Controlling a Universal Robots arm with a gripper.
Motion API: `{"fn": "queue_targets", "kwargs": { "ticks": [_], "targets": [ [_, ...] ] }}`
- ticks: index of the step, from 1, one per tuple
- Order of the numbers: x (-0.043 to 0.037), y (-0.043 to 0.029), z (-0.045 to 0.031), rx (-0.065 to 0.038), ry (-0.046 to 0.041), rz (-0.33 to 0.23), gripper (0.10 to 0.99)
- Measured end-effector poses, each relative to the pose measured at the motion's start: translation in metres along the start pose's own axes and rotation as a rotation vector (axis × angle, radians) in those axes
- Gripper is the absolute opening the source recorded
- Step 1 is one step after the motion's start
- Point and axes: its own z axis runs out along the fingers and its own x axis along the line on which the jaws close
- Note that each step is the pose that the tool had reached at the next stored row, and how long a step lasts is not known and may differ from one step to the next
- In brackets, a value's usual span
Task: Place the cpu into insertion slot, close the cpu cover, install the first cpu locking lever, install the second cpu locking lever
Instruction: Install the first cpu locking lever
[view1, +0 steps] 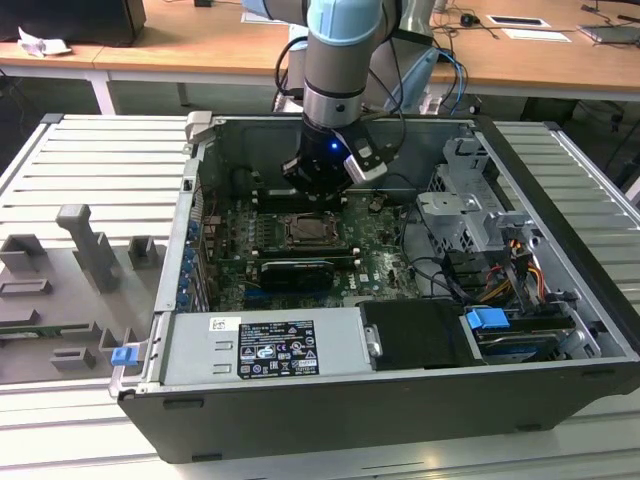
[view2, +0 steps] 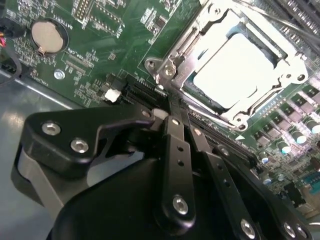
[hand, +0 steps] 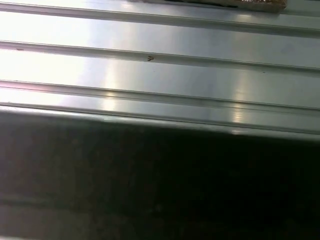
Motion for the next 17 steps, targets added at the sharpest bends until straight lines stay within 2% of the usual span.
{"fn": "queue_targets", "kwargs": {
  "ticks": [8, 10, 12, 17],
  "targets": [
    [0.0000, 0.0001, -0.0025, 0.001, 0.0002, 0.001, 0.106],
    [-0.0001, 0.0000, -0.0020, 0.012, 0.0015, 0.003, 0.106],
    [-0.0002, -0.0001, -0.0010, 0.019, 0.0019, 0.004, 0.106],
    [-0.0005, -0.0002, 0.0009, 0.017, 0.0020, 0.004, 0.106]
  ]
}}
